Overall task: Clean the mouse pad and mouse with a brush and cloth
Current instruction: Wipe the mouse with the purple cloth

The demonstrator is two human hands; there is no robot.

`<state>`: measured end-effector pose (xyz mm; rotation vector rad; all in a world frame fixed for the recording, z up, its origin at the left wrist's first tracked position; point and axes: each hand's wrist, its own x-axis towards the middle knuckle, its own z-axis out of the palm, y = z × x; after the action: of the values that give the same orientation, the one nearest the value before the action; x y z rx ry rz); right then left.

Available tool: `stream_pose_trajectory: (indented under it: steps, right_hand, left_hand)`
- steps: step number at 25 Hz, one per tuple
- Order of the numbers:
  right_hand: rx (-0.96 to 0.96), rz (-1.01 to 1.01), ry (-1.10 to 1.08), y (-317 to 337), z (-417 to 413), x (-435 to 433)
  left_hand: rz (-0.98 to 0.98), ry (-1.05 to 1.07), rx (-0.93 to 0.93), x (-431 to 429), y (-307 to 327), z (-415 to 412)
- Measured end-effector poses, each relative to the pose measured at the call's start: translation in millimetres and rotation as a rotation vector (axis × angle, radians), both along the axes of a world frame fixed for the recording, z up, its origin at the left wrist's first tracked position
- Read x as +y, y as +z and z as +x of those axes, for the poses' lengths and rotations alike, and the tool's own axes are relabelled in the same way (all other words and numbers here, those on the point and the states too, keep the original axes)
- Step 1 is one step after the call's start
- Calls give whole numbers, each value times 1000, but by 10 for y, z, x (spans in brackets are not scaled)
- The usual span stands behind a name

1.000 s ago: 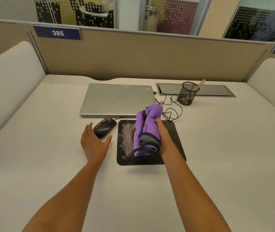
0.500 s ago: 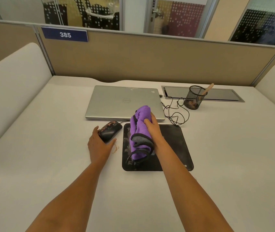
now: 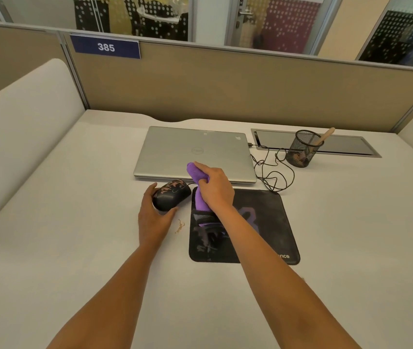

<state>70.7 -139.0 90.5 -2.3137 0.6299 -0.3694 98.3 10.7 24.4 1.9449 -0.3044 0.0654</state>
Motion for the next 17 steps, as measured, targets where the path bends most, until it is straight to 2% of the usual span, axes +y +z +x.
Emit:
stream_pose_trajectory:
  steps: [6,12,17]
  right_hand:
    - [81,-121,77,-26,112,110]
    - [67,-309,226,13,73,200]
    - [65,-235,110,60,132,85]
  left_hand:
    - [-29,-21,-82,-15,69,-6]
    - [10,-40,-132,12,56,19]
    - [27,-83,-186,-45,86,10]
